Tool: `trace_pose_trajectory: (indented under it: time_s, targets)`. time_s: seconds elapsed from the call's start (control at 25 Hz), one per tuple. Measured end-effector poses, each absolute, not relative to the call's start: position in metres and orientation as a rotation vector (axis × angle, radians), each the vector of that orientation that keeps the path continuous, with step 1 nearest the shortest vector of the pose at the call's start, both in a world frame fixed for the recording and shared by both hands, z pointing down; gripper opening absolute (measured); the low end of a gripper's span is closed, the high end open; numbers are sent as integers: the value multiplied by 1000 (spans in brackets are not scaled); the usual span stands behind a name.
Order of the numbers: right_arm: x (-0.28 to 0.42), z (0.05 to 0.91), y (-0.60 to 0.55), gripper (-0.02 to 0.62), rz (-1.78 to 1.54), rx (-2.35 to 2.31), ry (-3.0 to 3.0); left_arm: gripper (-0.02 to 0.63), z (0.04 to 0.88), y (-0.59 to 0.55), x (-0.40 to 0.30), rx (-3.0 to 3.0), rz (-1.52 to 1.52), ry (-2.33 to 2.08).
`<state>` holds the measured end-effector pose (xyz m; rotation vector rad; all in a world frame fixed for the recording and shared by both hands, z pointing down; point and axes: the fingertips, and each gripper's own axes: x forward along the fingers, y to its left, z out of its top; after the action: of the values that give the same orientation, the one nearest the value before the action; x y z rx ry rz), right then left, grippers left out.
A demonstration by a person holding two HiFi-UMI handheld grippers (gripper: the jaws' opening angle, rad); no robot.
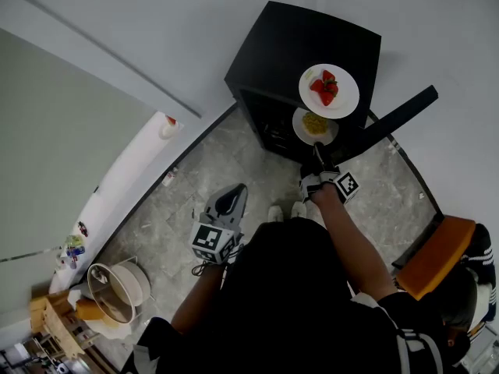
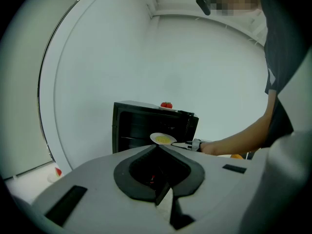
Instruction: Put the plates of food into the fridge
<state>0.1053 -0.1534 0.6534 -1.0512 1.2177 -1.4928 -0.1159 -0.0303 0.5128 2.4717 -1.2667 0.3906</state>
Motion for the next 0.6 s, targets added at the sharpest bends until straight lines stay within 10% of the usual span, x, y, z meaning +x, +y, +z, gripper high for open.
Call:
trace_pose_trajectory:
  time_s: [0.6]
  targets:
    - [112,657,-180,32,-1436,-1136,1137,31,517,-35,-112,2474,405,-1223]
